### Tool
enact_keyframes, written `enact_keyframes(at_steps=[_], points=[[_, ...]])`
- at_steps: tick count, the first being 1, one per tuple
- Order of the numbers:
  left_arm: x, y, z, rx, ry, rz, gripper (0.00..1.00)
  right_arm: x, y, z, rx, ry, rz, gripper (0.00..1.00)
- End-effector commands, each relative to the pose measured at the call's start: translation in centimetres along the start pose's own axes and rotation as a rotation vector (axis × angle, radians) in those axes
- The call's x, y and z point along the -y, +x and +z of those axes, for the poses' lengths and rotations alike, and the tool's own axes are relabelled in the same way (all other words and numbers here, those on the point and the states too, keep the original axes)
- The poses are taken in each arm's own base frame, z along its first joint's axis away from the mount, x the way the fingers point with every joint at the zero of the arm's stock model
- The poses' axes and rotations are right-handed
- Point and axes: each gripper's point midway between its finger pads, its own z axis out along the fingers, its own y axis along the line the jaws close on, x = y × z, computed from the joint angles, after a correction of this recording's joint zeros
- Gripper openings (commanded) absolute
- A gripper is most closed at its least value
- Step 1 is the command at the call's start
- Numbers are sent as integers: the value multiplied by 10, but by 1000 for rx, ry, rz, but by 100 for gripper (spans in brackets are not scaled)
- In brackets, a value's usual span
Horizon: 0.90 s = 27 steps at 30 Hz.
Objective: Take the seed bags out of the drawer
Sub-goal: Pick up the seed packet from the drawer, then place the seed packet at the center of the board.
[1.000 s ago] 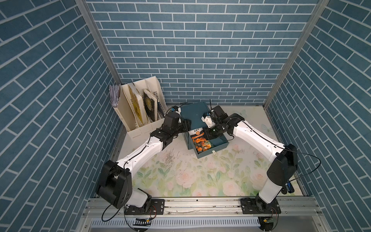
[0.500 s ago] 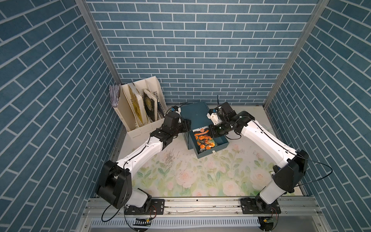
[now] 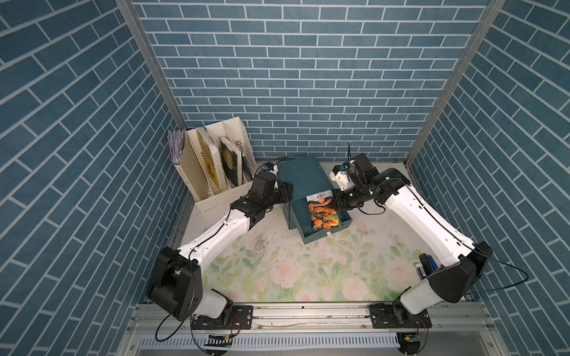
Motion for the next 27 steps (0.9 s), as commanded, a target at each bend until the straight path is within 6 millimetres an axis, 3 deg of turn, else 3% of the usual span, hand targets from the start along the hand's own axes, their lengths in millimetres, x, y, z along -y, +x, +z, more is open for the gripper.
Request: enact_keyframes(at_steps=[1, 9, 16, 22, 27], points=[[-12, 18, 0, -73, -58, 31, 62, -7, -14, -35, 90, -20, -1, 0], [-10, 15, -1, -73, -57, 32, 62, 16, -30, -70, 155, 26, 27, 0], [-10, 15, -3, -75, -57, 31, 61, 51, -47, -88, 204, 80, 62, 0], [-10, 15, -3, -78, -60, 28, 61, 101, -63, -97, 269, 151, 130, 0], [-9, 13, -3, -75, -59, 25, 61, 151, -72, -88, 288, 235, 181, 0]])
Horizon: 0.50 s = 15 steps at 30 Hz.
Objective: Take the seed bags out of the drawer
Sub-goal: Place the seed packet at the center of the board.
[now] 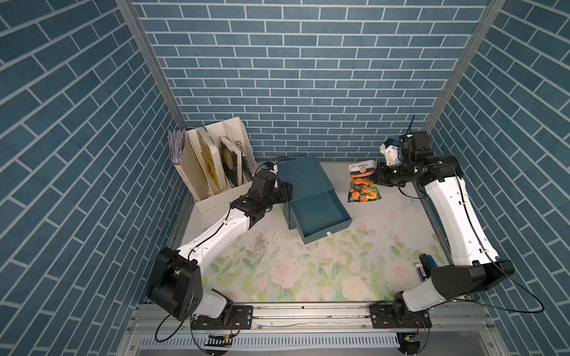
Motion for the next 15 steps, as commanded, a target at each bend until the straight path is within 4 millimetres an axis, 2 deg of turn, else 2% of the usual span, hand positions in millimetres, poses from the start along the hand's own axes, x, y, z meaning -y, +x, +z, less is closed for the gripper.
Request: enact_keyframes(at_steps=[1, 7, 15], points=[[-8, 13, -1, -60, -44, 19, 62, 29, -12, 23, 21, 59, -19, 0], [-9, 15, 0, -67, -48, 19, 62, 75, -23, 76, 41, 117, 56, 0], [-12, 18, -1, -77, -58, 19, 62, 109, -32, 155, 1, 136, 91, 0]])
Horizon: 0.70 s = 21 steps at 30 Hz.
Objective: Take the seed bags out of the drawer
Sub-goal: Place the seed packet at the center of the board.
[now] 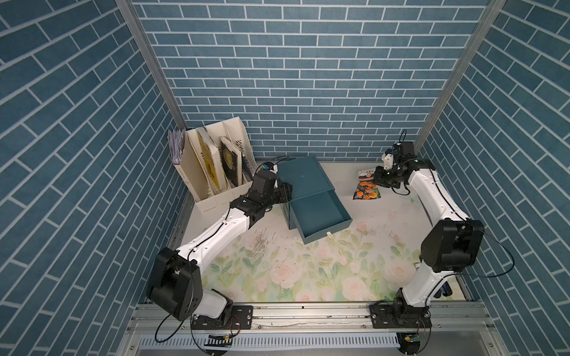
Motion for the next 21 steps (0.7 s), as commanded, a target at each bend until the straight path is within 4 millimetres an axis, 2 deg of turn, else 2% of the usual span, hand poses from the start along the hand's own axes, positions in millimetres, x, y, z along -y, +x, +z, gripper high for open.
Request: enact_keyframes(at_steps=[1, 10, 13, 14, 15, 21], points=[[-11, 17, 0, -68, -53, 18, 62, 3, -20, 24, 51, -4, -13, 0], [-12, 19, 2, -76, -55, 18, 62, 18, -28, 99, 9, 5, 18, 0], [-13, 20, 1, -79, -59, 21, 62, 22, -31, 115, -10, 13, 19, 0], [-13, 20, 1, -79, -59, 20, 62, 22, -34, 114, -6, 16, 17, 0], [-13, 20, 1, -81, -59, 21, 62, 28, -28, 128, -34, 26, 22, 0], [-13, 22, 2, -86, -58, 21, 62, 48, -22, 151, -86, 67, 32, 0]])
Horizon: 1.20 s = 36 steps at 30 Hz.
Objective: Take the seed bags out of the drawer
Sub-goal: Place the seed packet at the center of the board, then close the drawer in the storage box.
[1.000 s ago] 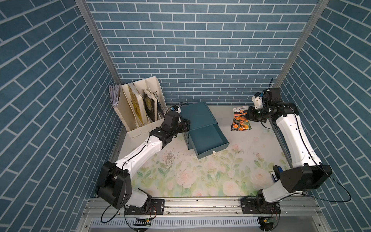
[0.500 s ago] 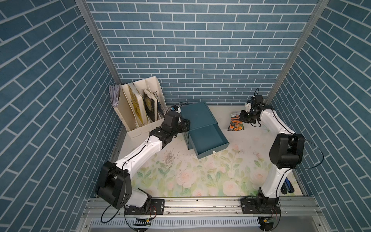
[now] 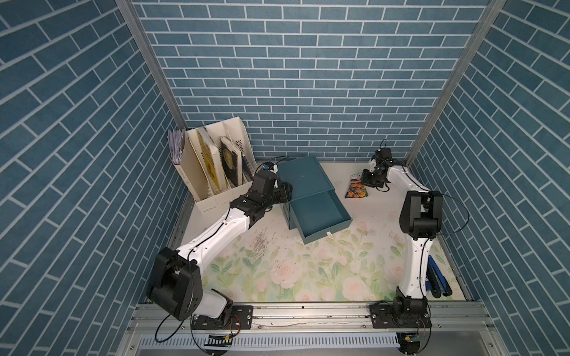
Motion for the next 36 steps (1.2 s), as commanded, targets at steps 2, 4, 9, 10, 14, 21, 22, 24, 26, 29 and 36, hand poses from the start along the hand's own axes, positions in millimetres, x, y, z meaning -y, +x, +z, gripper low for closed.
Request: enact_keyframes(at_steps=[2, 4, 9, 10, 14, 21, 22, 24, 26, 29, 36], points=[[-13, 21, 3, -85, -59, 20, 62, 21, 5, 10, -41, 57, 7, 2], [-13, 21, 3, -84, -61, 23, 62, 26, 5, 11, -43, 77, 10, 12], [-13, 21, 2, -85, -63, 26, 62, 27, 1, -1, -20, 94, 8, 29], [-14, 21, 2, -86, -64, 26, 62, 27, 1, -2, -18, 92, 8, 31], [-13, 20, 1, -82, -63, 25, 62, 22, -1, -14, 0, 83, 1, 41], [-13, 19, 1, -81, -65, 26, 62, 3, 0, -51, 35, 28, -31, 59], [-13, 19, 1, -81, -65, 26, 62, 1, 2, -57, 39, 24, -39, 62], [-13, 19, 1, -82, -65, 26, 62, -7, 7, -71, 44, 3, -57, 69], [-12, 18, 0, -79, -64, 26, 62, -16, 12, -85, 52, -25, -71, 74], [-12, 18, 1, -80, -63, 26, 62, -31, 21, -109, 68, -68, -97, 80], [-10, 15, 2, -78, -56, 19, 61, -78, 53, -167, 93, -180, -195, 86]])
